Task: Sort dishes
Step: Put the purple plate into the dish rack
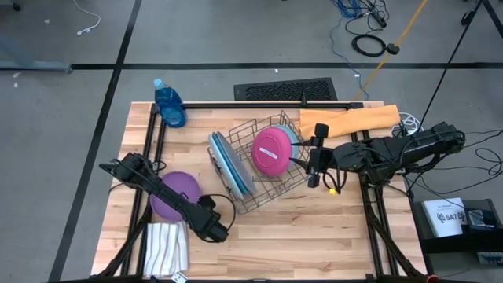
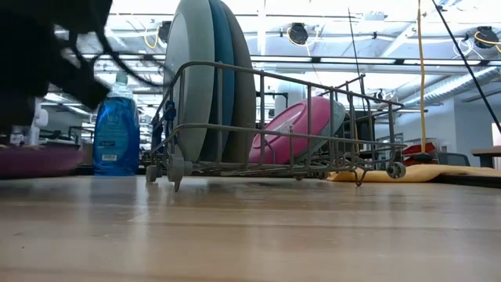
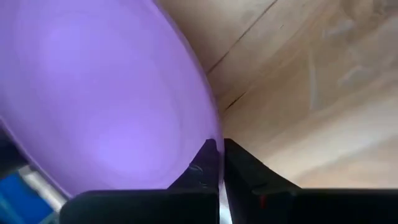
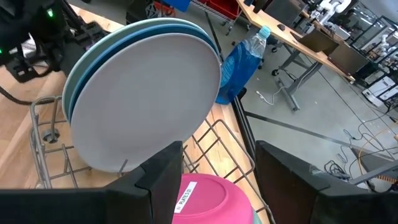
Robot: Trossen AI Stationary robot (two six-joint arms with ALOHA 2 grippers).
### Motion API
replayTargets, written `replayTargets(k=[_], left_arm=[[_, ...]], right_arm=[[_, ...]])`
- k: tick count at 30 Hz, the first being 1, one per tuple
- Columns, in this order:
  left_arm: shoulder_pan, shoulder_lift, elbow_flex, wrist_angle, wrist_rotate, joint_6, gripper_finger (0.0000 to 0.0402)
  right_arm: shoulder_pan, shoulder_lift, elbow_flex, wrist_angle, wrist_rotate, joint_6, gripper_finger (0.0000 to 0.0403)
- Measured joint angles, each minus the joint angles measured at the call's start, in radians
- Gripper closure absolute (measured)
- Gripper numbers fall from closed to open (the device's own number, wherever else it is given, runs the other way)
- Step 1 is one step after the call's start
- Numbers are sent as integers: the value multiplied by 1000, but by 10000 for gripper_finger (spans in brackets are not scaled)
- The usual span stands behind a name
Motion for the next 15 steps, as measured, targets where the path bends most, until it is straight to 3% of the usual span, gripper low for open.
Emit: replayTargets(k=[7,15], left_arm=[[-1,-62,177,-111,-93,-17,400],[-40,-135,482,-155,-324,-56,401]], right_arm=[[0,0,0,2,0,-2,207],[0,0,0,-1,0,-3,207]])
